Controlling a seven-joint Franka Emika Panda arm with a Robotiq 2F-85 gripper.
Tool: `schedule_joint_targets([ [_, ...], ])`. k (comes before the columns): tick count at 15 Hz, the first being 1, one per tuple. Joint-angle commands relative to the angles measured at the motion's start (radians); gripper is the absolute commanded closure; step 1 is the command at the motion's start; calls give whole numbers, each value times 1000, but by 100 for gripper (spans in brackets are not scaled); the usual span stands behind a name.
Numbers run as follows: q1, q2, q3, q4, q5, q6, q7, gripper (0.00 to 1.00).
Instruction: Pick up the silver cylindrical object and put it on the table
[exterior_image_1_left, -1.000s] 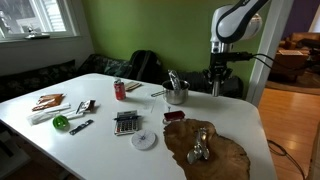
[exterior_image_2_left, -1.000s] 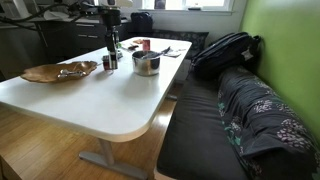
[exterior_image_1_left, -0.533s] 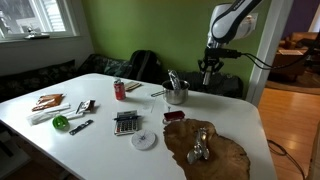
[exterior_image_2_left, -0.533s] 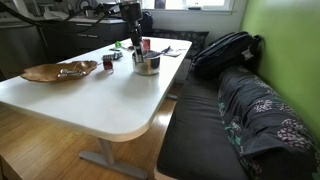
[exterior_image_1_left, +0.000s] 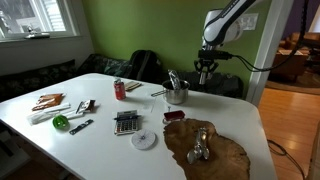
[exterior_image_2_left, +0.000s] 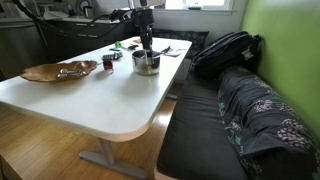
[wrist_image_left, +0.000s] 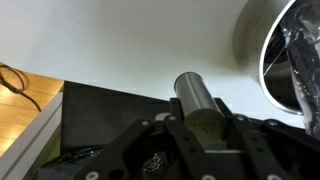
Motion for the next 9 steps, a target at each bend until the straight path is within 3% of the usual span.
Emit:
schedule_joint_targets([
  [1,4,24,-8,26,1,-3,12,89],
  [3,2,107,-14,106,13,0,58,89],
  [9,-30,337,-10,394,58,-145,156,89],
])
